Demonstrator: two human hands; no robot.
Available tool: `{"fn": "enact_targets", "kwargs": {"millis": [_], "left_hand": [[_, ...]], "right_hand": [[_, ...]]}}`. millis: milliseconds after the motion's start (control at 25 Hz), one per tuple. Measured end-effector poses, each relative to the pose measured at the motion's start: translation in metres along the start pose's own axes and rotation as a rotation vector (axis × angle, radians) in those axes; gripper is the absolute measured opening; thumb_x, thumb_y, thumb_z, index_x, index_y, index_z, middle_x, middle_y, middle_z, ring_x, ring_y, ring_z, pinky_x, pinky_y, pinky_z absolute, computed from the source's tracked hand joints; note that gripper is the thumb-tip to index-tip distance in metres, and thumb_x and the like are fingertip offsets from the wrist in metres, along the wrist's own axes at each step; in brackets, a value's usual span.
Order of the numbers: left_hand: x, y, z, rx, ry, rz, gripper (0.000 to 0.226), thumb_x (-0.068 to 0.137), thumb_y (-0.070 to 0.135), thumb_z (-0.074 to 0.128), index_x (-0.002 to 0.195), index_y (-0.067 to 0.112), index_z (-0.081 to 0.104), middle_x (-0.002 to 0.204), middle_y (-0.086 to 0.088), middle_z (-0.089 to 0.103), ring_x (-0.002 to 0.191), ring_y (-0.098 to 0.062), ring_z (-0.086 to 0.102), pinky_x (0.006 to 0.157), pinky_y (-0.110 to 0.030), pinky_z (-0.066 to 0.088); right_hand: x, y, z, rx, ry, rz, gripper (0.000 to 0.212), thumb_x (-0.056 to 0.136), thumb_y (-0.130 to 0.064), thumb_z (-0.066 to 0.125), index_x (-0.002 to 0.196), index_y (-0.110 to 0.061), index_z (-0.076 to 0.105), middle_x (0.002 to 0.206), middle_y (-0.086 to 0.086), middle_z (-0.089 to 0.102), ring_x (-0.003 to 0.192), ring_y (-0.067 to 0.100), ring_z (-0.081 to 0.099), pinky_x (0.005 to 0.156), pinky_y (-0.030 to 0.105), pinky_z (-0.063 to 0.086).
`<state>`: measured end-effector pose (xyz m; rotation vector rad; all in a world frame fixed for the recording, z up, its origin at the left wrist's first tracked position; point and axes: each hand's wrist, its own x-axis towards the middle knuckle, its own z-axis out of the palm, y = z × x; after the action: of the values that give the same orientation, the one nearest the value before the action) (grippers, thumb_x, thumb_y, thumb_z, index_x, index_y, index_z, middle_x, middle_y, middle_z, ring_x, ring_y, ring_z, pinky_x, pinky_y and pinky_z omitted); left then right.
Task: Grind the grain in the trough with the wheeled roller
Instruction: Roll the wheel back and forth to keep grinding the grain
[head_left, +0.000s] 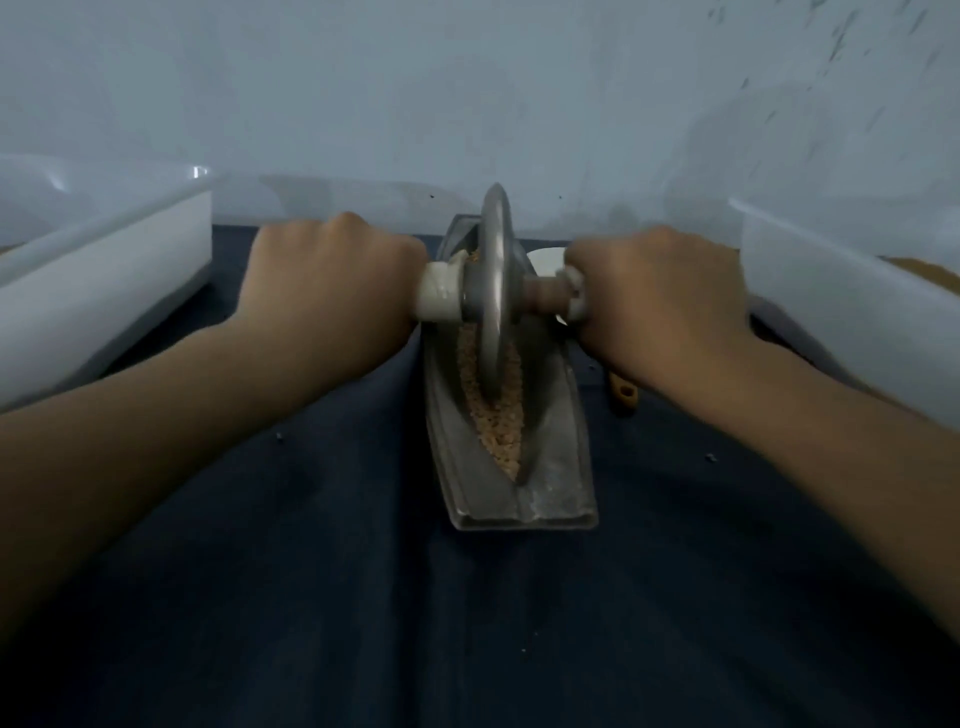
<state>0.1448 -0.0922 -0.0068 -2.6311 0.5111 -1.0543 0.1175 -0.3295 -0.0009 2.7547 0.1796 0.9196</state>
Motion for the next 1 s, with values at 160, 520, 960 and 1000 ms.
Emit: {"fn": "enact_targets", "kwargs": {"millis": [160, 520, 960, 1000], "left_hand": [[0.044, 0.002, 0.021, -0.088, -0.106, -0.131, 0.011, 0.088, 0.026, 0.060, 0.089, 0.016, 0.063, 0.070, -0.007, 0.045, 0.068, -0.034, 0.056, 0.059, -0.036, 0.036], [-0.018, -0.009, -0.028, 0.052, 0.004, 0.096, 0.044, 0.067, 0.027, 0.076, 0.067, 0.026, 0.032, 0.052, 0.000, 0.025, 0.040, -0.024, 0.035, 0.050, -0.023, 0.015], [0.013, 0.000, -0.005, 0.034, -0.075, 0.051, 0.013, 0.083, 0.025, 0.064, 0.080, 0.023, 0.052, 0.062, -0.006, 0.045, 0.056, -0.032, 0.053, 0.051, -0.030, 0.029], [-0.004, -0.004, -0.009, 0.003, -0.036, 0.062, 0.021, 0.079, 0.028, 0.067, 0.075, 0.023, 0.048, 0.055, -0.003, 0.034, 0.047, -0.026, 0.041, 0.048, -0.027, 0.025]], "right_hand": [[0.056, -0.008, 0.019, -0.016, -0.047, 0.076, 0.007, 0.089, -0.015, 0.063, 0.094, -0.020, 0.066, 0.075, 0.005, 0.048, 0.067, 0.028, 0.046, 0.052, 0.030, 0.027], [-0.033, 0.012, -0.017, 0.079, 0.099, -0.076, 0.032, 0.052, -0.037, 0.059, 0.057, -0.032, 0.028, 0.046, -0.013, 0.023, 0.039, 0.007, 0.017, 0.049, 0.012, 0.015], [0.006, 0.004, 0.007, 0.058, 0.021, 0.004, 0.034, 0.076, -0.023, 0.069, 0.062, -0.027, 0.039, 0.055, -0.006, 0.040, 0.048, 0.016, 0.037, 0.047, 0.022, 0.022], [-0.006, 0.007, -0.004, 0.024, 0.098, -0.079, 0.043, 0.066, -0.023, 0.073, 0.058, -0.027, 0.031, 0.050, -0.009, 0.034, 0.042, 0.013, 0.030, 0.046, 0.018, 0.019]]}}
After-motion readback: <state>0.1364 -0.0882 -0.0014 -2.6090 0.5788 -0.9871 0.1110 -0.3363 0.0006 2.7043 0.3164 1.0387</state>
